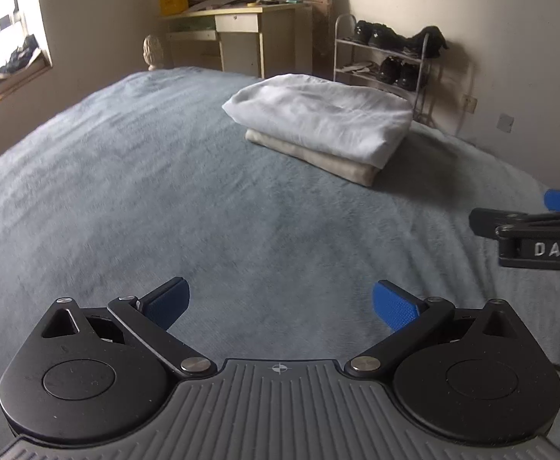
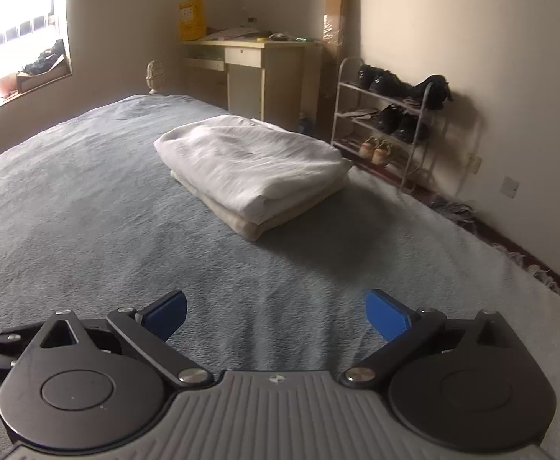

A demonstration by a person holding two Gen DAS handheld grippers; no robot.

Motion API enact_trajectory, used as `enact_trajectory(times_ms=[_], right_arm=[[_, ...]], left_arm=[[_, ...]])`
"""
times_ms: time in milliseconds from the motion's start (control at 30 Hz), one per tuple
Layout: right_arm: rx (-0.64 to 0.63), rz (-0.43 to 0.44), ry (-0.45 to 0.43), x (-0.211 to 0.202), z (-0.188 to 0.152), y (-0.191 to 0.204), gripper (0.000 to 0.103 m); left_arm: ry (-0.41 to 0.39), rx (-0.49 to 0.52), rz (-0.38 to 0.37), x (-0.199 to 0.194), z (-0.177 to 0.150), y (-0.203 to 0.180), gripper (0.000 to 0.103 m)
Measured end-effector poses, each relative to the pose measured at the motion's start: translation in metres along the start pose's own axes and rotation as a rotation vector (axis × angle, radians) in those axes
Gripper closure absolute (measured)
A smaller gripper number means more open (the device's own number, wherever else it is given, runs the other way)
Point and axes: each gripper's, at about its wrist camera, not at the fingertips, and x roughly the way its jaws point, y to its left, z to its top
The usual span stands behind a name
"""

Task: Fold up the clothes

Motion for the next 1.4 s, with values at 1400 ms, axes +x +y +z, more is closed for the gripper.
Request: enact_trajectory(times_ms=[1400], right_arm=[[-0.012, -0.172, 0.004, -0.013, -0.009, -0.022, 0.000]], left_arm=[[0.053, -0.021, -0.027, -0.013, -0.009, -0.045, 0.000]])
